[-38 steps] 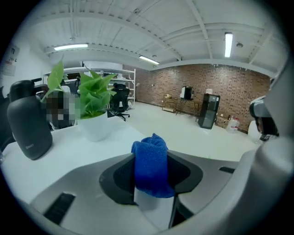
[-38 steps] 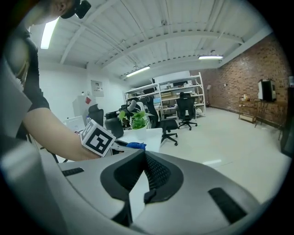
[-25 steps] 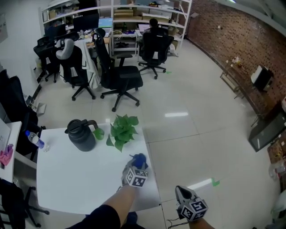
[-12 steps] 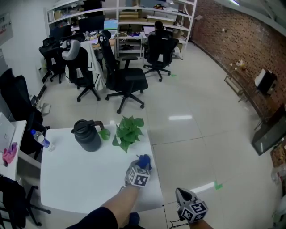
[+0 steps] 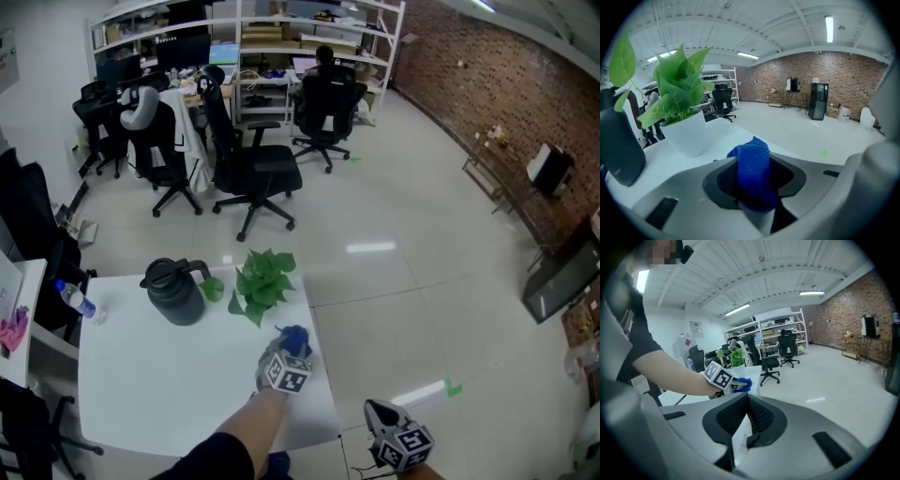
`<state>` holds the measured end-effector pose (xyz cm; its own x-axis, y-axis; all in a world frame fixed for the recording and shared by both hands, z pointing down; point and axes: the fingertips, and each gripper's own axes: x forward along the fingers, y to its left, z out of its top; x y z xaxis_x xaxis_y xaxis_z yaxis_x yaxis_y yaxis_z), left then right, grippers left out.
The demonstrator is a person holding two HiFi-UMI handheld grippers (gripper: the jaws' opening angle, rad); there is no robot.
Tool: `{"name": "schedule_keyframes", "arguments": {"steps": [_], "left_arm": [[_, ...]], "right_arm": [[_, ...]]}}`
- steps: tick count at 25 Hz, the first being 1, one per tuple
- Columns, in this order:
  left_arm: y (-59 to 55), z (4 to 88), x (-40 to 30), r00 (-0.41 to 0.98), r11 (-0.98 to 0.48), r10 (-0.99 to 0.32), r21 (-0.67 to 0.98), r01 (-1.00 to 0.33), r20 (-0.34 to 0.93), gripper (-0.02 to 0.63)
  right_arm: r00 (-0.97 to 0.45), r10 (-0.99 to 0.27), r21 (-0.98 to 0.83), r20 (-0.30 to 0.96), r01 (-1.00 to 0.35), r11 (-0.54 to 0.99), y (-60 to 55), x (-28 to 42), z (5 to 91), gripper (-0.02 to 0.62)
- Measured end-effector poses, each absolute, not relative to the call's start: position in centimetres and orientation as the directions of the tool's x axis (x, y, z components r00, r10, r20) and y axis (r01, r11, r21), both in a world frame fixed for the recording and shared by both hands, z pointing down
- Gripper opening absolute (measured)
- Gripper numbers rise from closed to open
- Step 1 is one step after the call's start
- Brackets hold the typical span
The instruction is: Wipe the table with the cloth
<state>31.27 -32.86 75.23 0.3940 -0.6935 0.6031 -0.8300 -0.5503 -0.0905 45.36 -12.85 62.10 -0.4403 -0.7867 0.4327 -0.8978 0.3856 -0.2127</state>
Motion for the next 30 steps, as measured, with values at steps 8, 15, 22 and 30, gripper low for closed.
{"name": "schedule_keyframes", "arguments": {"steps": [8,15,22,30], "left_arm": [[-35.7,74.7,31.1,0.404,-0.55,-0.675,-0.055,-0.833,0.617,0.141],[-29.9,73.3,30.6,0.443,-0.55,-0.672,0.001,-0.835,0.594,0.14],[-31.5,75.2,30.9,0.422,-0.568,-0.661,-0.047,-0.821,0.62,0.14],[-38.0,75.5,32.0,0.409,-0.578,-0.665,-0.083,-0.812,0.625,0.138]], "right_arm": [[-0.425,-0.782,-0.209,0.456,-0.905,0.371,-12.1,45.8,62.5,0.012],[-0.454,-0.777,-0.218,0.436,-0.891,0.398,-13.1,44.2,62.3,0.012],[-0.453,-0.78,-0.21,0.432,-0.892,0.401,-13.9,44.0,62.1,0.012],[-0.395,-0.798,-0.191,0.455,-0.919,0.346,-13.2,46.6,62.6,0.012]]}}
